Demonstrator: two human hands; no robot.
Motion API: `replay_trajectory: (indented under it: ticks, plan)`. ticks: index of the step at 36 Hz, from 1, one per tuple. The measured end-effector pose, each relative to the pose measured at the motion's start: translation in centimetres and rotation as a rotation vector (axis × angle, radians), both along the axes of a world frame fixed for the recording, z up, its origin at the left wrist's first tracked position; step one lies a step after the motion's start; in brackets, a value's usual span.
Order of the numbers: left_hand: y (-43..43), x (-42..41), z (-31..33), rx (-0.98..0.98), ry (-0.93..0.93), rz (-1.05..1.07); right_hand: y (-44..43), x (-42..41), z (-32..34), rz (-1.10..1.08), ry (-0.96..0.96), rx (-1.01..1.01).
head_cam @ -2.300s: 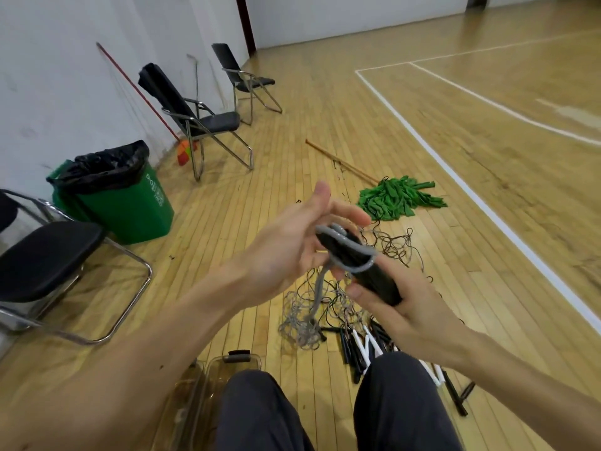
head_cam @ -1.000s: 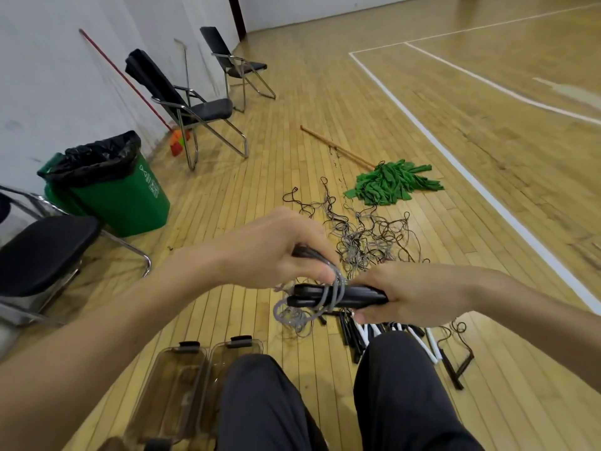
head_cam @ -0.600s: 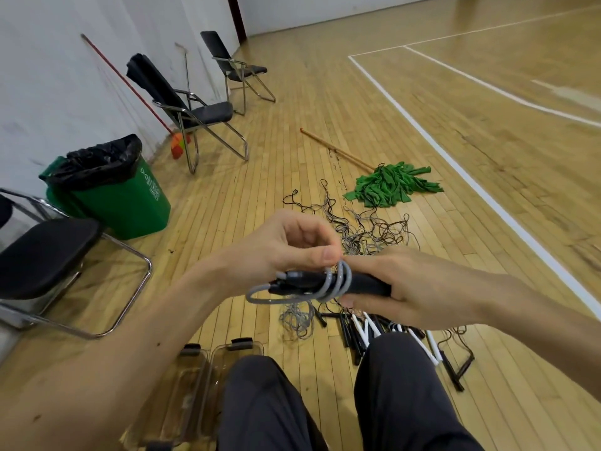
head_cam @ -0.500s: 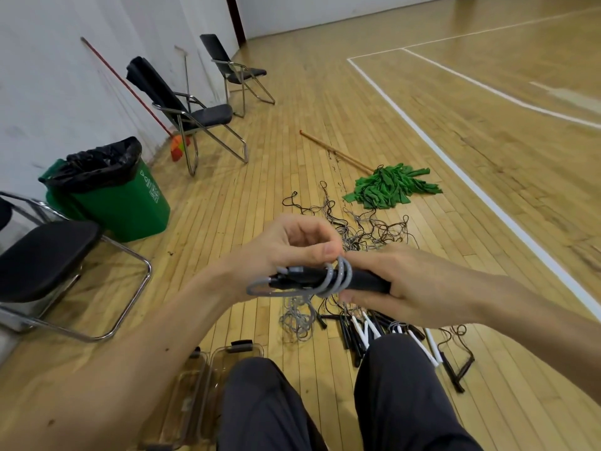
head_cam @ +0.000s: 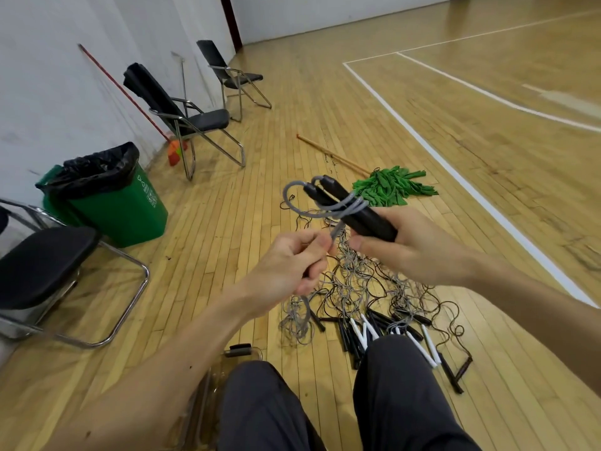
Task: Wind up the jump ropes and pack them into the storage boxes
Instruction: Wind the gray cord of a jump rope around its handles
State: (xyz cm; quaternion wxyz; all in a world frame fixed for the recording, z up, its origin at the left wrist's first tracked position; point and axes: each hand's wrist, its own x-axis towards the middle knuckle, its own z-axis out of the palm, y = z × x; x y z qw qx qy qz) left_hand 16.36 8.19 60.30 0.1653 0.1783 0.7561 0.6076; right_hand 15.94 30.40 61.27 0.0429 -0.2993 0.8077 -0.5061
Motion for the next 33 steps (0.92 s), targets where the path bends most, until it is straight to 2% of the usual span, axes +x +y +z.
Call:
replay_trajectory:
  ticks: [9,13,16,24,28,33]
  plan:
    - [-0.4,1.0,-1.0,-0.394,0.182,0.013,1.2,-1.8,-2.6,-0.095,-0.364,-0.096]
    - [-0.7,1.2,-1.2,-0.646,0.391,0.054,1.5,-2.3,-3.8,-0.180,-0.433,-0.076]
    - [-0.9,1.2,-0.8,-0.759,0.480,0.062,1.6,-2.7,-4.6,-0.231,-0.476,-0.027]
    - [0.1,0.9,1.2,-1.096,0.562,-0.097,0.7,-3.9,-7.0,-0.312,-0.649,-0.016]
    - [0.5,0.1,3.3,-1.196,0.687,-0.123,0.1,-4.2,-7.4,-0.261,-0.741,-0.002]
    - [0.7,-0.7,6.1,-1.206,0.757,-0.193,-0.7,-3.6,-6.9,-0.147,-0.875,0.134]
